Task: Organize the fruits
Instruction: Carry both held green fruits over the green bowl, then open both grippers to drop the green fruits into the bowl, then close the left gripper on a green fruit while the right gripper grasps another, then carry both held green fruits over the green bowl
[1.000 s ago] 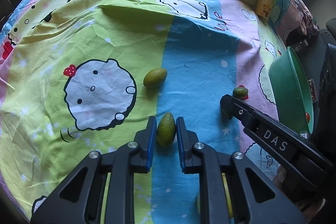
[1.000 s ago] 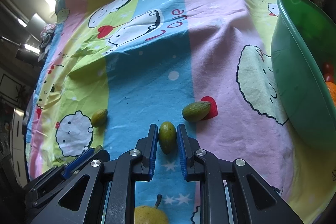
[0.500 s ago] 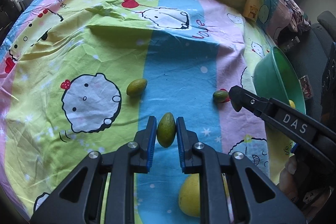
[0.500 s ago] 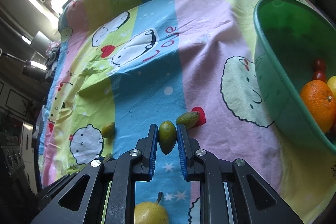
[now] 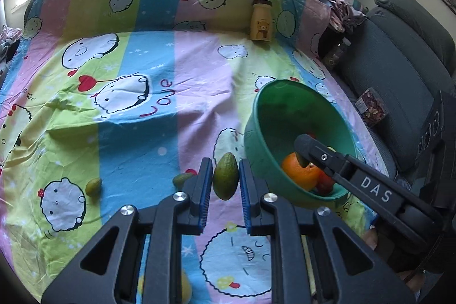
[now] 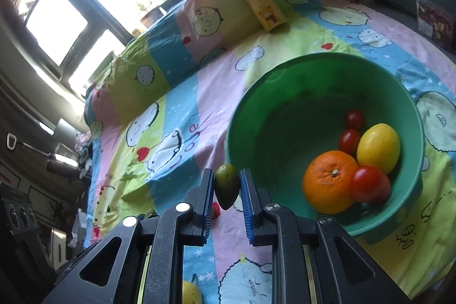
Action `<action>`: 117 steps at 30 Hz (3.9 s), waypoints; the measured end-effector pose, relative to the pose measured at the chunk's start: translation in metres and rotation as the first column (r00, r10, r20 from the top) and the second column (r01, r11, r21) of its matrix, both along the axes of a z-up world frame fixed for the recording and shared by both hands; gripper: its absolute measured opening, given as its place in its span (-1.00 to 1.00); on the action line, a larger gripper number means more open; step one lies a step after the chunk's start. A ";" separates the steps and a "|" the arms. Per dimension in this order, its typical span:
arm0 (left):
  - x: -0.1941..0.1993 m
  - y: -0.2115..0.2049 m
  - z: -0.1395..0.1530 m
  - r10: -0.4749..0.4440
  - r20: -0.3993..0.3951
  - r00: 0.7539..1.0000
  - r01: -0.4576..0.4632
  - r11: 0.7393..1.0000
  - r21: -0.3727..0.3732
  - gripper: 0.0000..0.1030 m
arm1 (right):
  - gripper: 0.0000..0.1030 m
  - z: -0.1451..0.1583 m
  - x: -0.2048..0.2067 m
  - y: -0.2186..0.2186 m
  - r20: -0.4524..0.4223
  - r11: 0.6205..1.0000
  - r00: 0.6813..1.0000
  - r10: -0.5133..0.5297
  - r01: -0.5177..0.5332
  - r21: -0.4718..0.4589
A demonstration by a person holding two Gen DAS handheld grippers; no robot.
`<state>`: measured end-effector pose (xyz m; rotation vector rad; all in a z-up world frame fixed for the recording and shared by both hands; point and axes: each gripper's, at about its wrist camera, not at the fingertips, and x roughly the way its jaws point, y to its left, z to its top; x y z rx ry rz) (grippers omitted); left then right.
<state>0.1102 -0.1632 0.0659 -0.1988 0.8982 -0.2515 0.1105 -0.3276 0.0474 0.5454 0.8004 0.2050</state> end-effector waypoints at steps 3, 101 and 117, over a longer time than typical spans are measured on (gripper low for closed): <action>0.006 -0.021 0.006 -0.056 0.022 0.998 0.056 0.998 -0.024 -0.67 | -0.60 -0.001 -0.002 -0.022 -0.002 0.999 0.999 -0.046 0.047 0.019; 0.007 0.130 -0.086 0.220 -0.232 0.947 -0.229 0.973 -0.014 -0.65 | -0.58 -0.054 0.041 0.125 -0.191 0.942 0.955 0.228 -0.266 -0.203; 0.016 0.143 -0.098 0.245 -0.314 0.917 -0.305 0.939 -0.157 0.46 | -0.58 -0.038 0.030 0.101 -0.135 0.967 0.970 0.201 -0.219 -0.134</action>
